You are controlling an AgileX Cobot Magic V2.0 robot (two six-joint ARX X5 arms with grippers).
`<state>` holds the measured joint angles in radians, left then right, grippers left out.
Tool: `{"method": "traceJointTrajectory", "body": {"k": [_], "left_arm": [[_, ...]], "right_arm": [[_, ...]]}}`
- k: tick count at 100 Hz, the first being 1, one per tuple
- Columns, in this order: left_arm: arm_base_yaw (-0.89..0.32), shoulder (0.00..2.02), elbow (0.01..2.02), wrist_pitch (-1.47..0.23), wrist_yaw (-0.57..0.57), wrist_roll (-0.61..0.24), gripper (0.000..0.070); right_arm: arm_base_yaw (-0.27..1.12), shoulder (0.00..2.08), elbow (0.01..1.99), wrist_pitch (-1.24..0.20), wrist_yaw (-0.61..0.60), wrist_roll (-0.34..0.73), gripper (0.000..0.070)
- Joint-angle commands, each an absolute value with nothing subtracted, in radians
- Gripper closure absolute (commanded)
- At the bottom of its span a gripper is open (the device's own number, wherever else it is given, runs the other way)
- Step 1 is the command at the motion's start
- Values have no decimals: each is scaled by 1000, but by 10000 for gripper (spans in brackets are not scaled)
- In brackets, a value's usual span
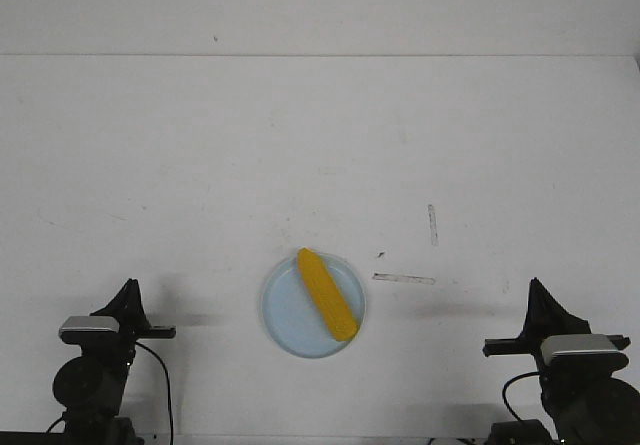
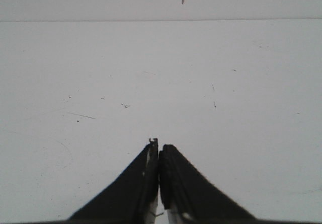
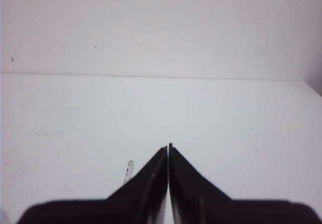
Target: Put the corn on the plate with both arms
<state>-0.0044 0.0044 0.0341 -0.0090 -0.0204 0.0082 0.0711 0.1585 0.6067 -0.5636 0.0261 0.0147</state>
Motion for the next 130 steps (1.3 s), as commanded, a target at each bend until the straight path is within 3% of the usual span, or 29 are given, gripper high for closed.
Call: {"method": "traceJointTrajectory", "body": {"k": [1,25,34,61,85,102,130], "left_arm": [[-4,3,14,2,-19,10,699],[-4,3,14,2,-19,10,700],[-4,3,14,2,-19,10,700],[-4,3,14,2,-19,10,700],[-4,3,14,2,-19,10,700],[-4,3,14,2,-19,10,700],[-4,3,14,1,-19,10,700]], "right_arm": [[72,157,612,-553,25,10,694],[72,157,612,-553,27,9,695],[54,157,603,-538,26,-52,695],[-41,119,406,-377,2,-52,695],[-48,-1,170,-268,-4,-51,694],[-45,1,12,-115,-4,-39,694],[-38,1,13,-72,-3,-16,694]]}}
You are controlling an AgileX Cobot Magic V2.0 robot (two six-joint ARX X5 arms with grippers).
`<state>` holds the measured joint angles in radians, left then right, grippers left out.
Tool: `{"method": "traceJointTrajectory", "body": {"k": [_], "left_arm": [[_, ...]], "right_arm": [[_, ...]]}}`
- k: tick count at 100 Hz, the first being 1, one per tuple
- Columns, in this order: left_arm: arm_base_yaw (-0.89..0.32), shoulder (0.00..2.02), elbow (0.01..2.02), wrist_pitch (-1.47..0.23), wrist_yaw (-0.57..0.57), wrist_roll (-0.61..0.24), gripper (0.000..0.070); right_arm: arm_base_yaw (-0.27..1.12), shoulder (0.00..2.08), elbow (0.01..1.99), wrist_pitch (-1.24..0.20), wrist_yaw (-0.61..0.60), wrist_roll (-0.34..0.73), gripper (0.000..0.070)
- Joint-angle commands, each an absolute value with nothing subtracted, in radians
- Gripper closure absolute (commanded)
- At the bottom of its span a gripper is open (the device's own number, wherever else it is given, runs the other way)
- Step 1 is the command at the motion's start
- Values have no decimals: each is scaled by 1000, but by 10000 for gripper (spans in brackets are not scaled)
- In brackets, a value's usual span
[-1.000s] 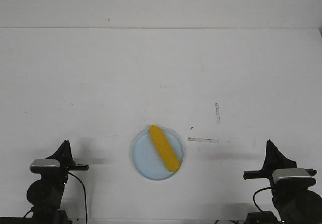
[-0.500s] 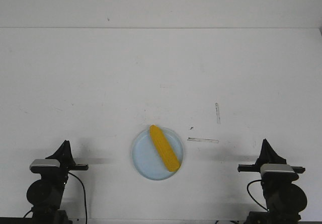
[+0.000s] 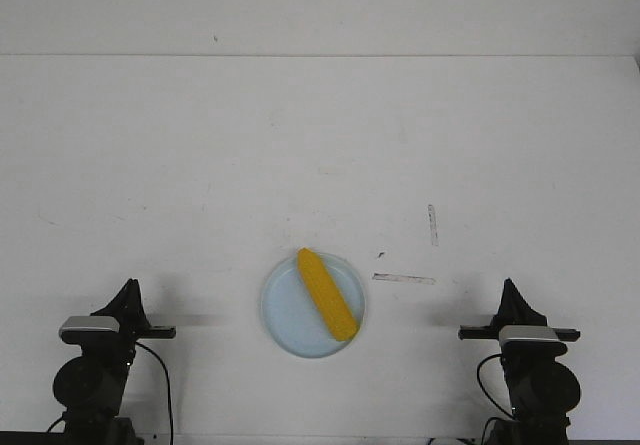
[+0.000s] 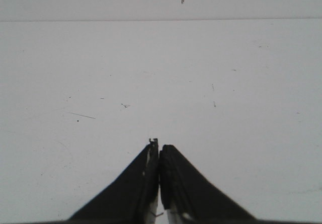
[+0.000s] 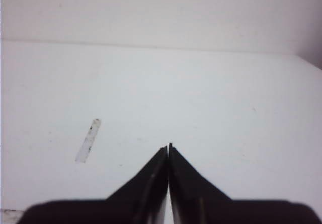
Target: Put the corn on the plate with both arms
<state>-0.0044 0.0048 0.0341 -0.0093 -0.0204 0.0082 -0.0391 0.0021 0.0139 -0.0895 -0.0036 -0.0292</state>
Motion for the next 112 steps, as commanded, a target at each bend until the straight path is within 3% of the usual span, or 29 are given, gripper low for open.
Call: {"method": "traceJointTrajectory", "body": {"k": [1,112], "left_arm": [[-4,3,14,1,-19,10,700],[-4,3,14,1,-19,10,699]], "right_arm": [[-38,1,13,-70,-2,-16,694],[-39,1,13,-45,-1,-16,694]]}}
